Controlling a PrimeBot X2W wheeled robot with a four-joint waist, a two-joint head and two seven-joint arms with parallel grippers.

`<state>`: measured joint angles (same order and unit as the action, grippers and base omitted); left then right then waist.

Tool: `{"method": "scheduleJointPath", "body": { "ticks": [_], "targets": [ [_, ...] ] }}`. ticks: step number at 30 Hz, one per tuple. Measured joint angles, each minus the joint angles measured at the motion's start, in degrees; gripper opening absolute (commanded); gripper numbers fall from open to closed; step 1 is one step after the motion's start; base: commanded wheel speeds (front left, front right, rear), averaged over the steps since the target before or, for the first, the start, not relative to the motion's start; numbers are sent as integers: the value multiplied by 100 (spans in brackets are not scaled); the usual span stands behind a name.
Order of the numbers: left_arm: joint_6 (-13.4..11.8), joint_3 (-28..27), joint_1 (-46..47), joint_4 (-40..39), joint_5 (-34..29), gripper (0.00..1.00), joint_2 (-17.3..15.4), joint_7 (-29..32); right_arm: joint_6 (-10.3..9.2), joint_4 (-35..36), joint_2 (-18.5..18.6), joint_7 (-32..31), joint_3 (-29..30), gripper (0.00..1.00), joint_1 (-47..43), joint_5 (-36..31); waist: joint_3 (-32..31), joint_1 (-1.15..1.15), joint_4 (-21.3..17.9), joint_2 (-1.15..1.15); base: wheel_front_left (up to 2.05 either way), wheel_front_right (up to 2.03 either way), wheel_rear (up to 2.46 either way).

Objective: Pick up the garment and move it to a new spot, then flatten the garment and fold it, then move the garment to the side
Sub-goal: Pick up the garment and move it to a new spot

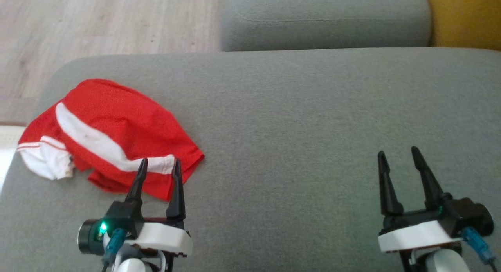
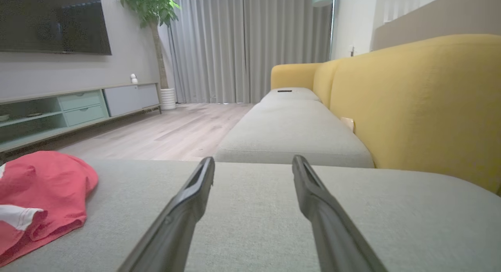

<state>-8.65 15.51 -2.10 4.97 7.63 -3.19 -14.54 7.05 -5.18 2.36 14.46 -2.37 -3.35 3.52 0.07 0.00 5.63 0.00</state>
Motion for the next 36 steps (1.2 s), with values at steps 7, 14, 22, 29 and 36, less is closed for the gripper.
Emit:
{"method": "scheduleJointPath", "body": {
  "ticks": [7, 14, 22, 29, 36],
  "targets": [
    [0, -165, 1, -5, -13, 100, 3, 0, 0, -19, 0, 1, -171, 100, 13, 1, 2, 0, 360, 0, 0, 0, 0],
    [0, -341, 0, -24, -60, 100, 4, -1, 0, -58, 1, 2, -346, 100, 20, 3, -21, 0, 792, 0, 0, 0, 0],
    [-41, -456, -7, -75, -100, 100, 7, 0, 0, -91, 1, 9, -515, 100, 18, 57, -80, 0, 1217, 0, 0, 0, 0],
    [-37, -521, -16, -96, -101, 100, 7, -1, 0, -96, 1, 10, -559, 100, 18, 103, -110, 0, 1412, 0, 0, 0, 0],
    [-40, -528, -18, -120, -109, 100, 7, -1, 0, -80, 1, 9, -552, 100, 18, 103, -70, 0, 1331, 0, 0, 0, 0]
  ]
}}
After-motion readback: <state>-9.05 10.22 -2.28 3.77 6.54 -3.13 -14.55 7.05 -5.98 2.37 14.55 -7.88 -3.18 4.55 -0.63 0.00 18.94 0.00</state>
